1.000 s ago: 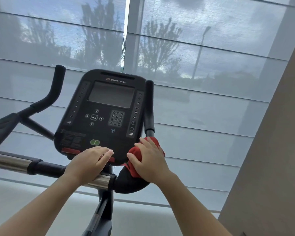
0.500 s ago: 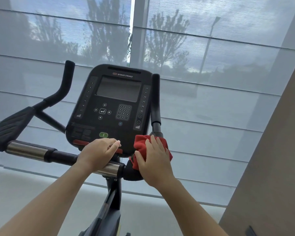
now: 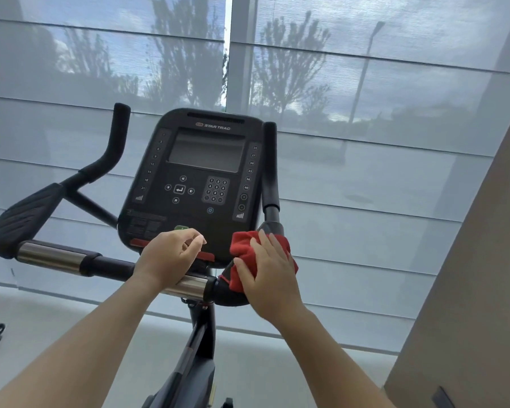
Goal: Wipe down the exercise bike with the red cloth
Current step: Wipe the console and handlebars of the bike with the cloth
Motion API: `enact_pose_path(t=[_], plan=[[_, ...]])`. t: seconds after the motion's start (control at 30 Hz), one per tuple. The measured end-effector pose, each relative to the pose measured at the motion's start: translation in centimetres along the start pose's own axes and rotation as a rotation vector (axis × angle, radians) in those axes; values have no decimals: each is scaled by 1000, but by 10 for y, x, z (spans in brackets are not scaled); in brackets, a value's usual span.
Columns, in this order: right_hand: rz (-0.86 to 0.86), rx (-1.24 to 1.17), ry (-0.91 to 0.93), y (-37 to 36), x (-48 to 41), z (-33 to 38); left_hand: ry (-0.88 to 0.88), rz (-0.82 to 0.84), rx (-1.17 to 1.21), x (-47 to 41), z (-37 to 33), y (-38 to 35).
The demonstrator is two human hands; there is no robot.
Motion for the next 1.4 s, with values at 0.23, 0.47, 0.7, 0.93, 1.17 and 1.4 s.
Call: enact_pose_path(t=[0.23,0.47,0.7,0.93,1.17,1.4], plan=[[-111,-166,14,16,-14,-2,-35,-41,24,3,-6,4],[-333,-361,-82,55,-51,-28,-46,-35,30,-1,-5,4],[55,-31,-157,14,-66,-28,-56,-45,28,2,-8,5],[13,32,-152,13,-34,-22,-55,-57,36,2,-9,6],[98,-57,-272,10,-52,-31,-67,-41,28,0,-7,4],[-15,-60,-258,13,-14,-23,-52,-43,26,-1,-5,3]])
Point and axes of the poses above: each hand's wrist, its own x-axis away from the middle knuckle, its own y-axis out of the back of the hand, z = x × y, the point moved 8 cm from there along -x, towards the middle knuckle, and after that the axes turned 3 degrees about z, right-handed, at the moved point
